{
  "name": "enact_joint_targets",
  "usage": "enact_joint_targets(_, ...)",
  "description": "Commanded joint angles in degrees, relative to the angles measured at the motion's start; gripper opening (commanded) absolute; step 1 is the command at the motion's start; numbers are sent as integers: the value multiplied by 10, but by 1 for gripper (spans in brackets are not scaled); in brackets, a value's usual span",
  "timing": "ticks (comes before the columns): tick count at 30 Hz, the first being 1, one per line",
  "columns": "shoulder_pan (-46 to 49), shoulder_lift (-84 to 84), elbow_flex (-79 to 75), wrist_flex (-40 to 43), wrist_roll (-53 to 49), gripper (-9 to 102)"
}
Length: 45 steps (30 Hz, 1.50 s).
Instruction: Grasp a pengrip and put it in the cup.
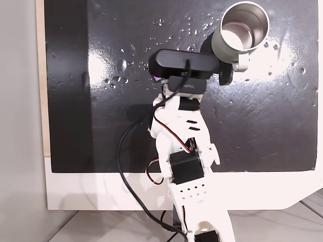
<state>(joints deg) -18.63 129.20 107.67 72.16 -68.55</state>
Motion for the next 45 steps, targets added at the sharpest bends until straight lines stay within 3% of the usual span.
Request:
enact_joint_targets(1, -9, -8, -39, -50, -98, 0)
enact_joint_targets(12, -6, -98, 14, -150, -269, 0)
enact_joint_targets(23, -25, -263, -44, -153, -271, 14)
enact_joint_targets(45, -26, -489, -189, -100, -305, 23)
